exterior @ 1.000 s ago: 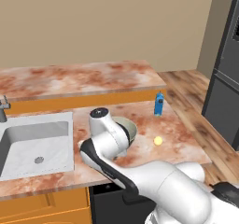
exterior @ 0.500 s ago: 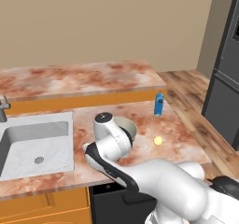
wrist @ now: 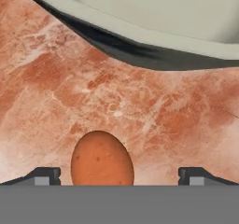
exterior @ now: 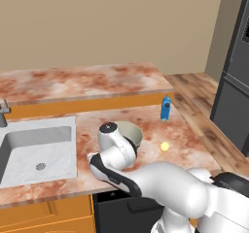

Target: Gather the eggs and milk located in the vicinity of the sink area and place them right next to the bowl.

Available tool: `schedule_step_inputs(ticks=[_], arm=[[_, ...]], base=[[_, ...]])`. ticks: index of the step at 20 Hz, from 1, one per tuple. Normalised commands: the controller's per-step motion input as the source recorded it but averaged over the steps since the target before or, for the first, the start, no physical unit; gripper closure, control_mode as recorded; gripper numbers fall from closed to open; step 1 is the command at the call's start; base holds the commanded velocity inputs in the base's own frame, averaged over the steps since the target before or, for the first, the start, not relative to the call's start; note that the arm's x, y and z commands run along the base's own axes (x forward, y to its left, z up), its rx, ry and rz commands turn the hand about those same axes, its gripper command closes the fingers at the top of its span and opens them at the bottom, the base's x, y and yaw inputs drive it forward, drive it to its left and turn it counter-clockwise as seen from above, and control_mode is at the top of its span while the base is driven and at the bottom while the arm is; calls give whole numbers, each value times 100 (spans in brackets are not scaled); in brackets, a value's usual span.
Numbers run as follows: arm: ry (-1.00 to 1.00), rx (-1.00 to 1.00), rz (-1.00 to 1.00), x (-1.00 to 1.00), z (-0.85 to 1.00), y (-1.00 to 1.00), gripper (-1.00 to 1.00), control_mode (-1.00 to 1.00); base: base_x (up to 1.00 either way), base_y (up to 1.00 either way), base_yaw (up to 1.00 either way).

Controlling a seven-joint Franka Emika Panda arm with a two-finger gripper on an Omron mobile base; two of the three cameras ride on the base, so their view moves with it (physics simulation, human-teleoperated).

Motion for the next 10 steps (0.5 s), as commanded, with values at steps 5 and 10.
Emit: schedule_step_inputs(ticks=[5, 10], arm=[[0, 0, 0, 9, -22, 0, -100, -100], [0, 0, 0, 13, -20, 2, -100, -100]], base=[[0, 0, 0], [0, 0, 0]])
